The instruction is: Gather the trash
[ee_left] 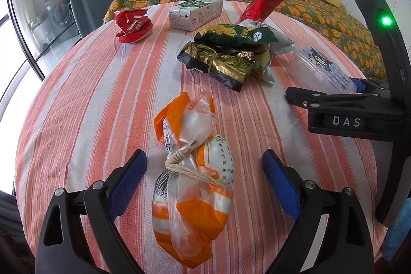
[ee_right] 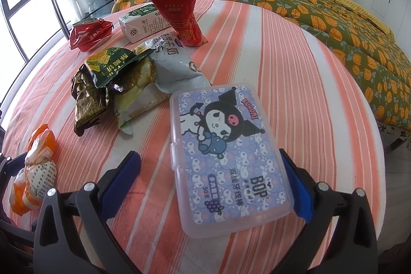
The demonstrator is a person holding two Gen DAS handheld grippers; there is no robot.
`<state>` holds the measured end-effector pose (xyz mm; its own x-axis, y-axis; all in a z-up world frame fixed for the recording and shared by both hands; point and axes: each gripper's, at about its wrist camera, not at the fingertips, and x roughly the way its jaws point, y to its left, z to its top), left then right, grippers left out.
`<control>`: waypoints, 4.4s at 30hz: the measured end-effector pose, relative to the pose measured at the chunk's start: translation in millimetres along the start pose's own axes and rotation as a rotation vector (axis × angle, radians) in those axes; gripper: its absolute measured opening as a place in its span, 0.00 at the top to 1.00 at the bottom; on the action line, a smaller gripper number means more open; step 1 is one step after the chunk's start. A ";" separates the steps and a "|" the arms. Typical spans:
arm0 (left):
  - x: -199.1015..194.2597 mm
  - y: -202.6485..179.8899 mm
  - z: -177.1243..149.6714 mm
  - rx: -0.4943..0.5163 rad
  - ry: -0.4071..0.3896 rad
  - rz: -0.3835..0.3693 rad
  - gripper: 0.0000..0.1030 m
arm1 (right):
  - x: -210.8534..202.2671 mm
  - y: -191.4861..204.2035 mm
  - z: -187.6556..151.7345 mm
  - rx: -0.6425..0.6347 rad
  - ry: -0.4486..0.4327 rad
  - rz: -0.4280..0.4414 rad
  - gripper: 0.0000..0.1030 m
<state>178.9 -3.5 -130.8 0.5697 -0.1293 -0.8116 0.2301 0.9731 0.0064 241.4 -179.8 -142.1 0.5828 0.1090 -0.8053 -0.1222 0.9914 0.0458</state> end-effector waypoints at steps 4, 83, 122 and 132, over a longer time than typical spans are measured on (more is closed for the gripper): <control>-0.1 -0.1 0.0 0.000 0.000 0.000 0.13 | 0.7 -0.1 0.6 0.000 0.000 0.000 0.04; -60.9 -309.2 -30.7 0.334 0.114 -0.568 0.59 | -139.2 -302.0 -182.0 0.417 0.015 -0.091 0.40; -90.7 -220.6 -63.8 0.319 -0.108 -0.348 0.05 | -174.3 -234.7 -161.8 0.293 -0.288 -0.177 0.16; -66.9 -39.2 -39.0 0.027 -0.075 -0.154 0.05 | -86.5 -55.7 -79.4 -0.005 -0.056 0.077 0.16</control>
<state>101.0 -25.6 -99.6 0.5830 -0.2919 -0.7583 0.3402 0.9352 -0.0984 134.0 -250.1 -121.9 0.6151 0.1889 -0.7655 -0.1724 0.9796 0.1032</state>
